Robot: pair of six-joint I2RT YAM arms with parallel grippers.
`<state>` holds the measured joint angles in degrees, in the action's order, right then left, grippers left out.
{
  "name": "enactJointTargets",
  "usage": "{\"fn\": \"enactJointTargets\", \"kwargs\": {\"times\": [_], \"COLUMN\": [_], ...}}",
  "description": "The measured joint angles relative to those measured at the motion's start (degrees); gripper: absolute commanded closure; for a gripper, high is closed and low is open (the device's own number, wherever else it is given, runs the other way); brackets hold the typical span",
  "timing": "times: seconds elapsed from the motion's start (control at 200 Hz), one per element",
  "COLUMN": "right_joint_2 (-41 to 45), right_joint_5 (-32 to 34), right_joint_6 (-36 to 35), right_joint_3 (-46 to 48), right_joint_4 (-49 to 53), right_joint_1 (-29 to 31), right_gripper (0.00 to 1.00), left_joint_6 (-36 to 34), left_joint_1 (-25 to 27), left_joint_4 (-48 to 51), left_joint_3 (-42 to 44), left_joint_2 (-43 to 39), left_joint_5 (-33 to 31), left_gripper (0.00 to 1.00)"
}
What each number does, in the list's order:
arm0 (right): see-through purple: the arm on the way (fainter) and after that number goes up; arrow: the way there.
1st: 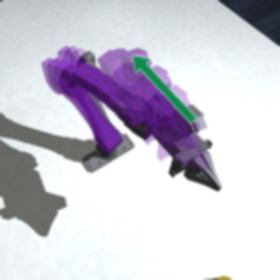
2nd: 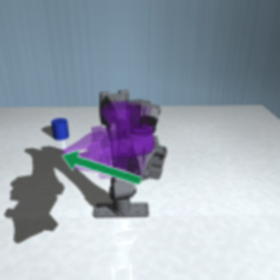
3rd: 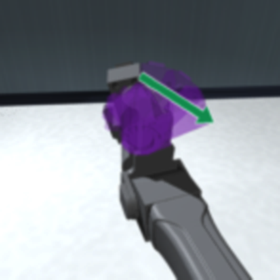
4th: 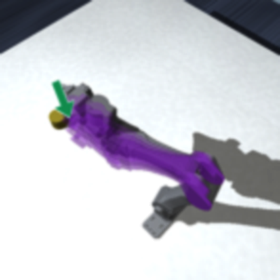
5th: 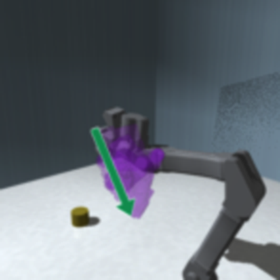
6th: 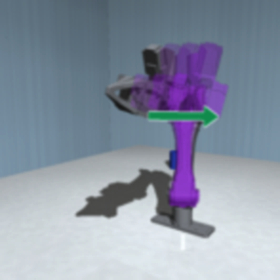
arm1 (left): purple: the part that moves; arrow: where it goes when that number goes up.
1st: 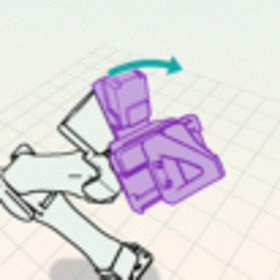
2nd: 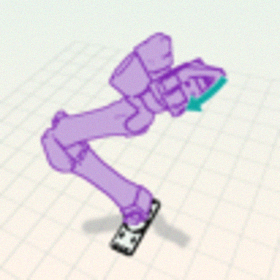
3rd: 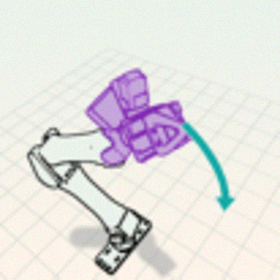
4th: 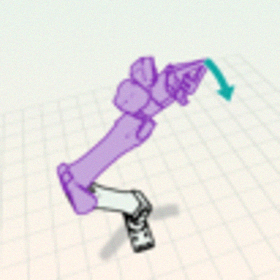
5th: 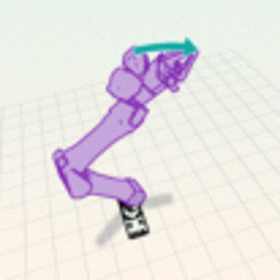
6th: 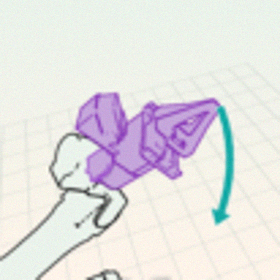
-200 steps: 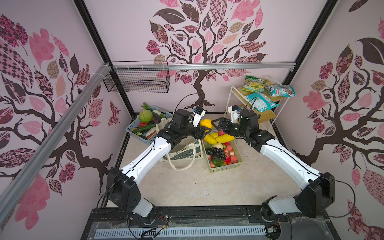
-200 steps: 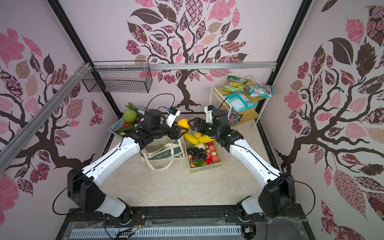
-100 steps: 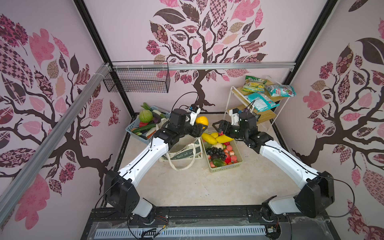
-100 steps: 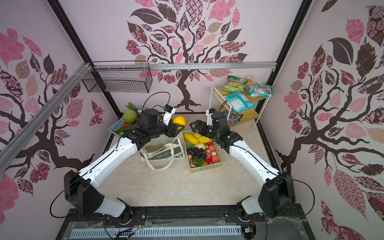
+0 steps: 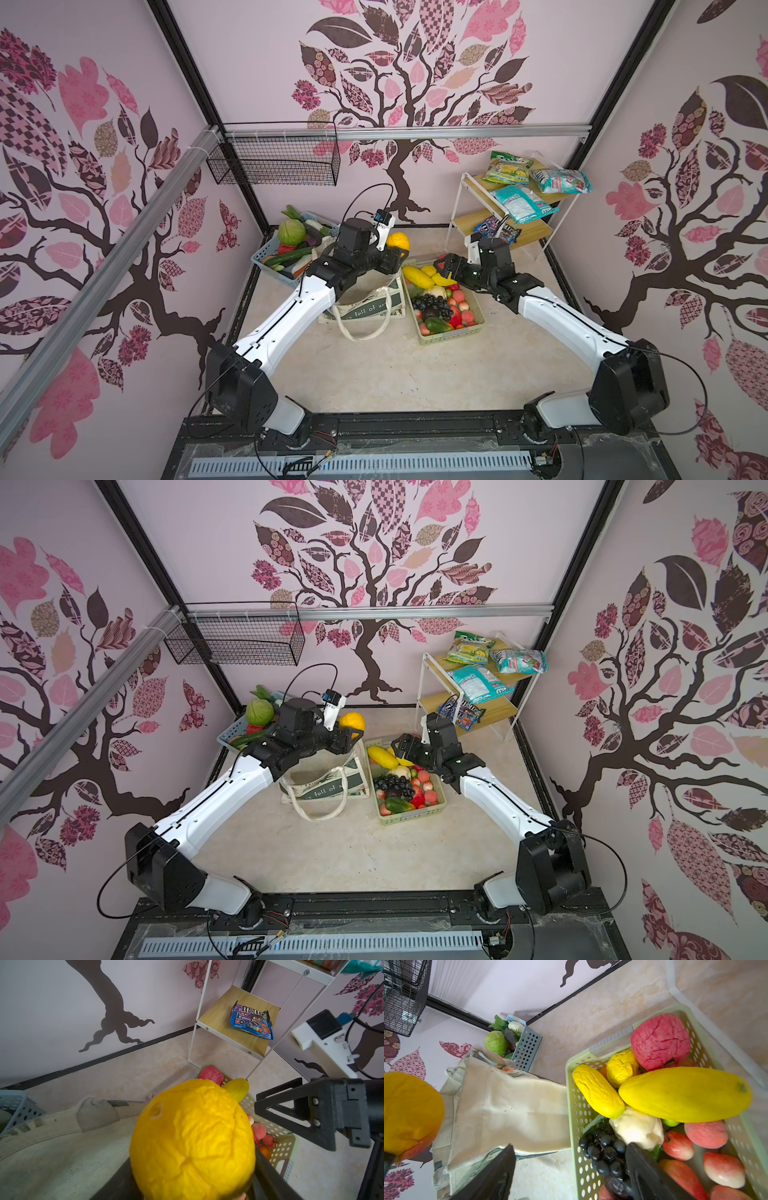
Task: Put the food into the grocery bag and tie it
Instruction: 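Carry the melon over the bag with the left gripper while the right gripper releases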
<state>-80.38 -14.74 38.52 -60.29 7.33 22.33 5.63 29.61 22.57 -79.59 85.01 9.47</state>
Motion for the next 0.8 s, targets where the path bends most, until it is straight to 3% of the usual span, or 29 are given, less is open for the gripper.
{"fn": "enactJointTargets", "kwargs": {"times": [0.8], "right_joint_2": [-0.2], "right_joint_5": [-2.2], "right_joint_6": [-3.7], "right_joint_3": [6.1], "right_joint_4": [-2.2], "right_joint_1": [0.0], "right_gripper": [0.14], "left_joint_6": [3.6], "left_joint_1": [-3.1], "left_joint_4": [5.5], "left_joint_3": [1.7], "left_joint_2": [-5.0], "left_joint_5": [-6.3], "left_gripper": [0.34]}}
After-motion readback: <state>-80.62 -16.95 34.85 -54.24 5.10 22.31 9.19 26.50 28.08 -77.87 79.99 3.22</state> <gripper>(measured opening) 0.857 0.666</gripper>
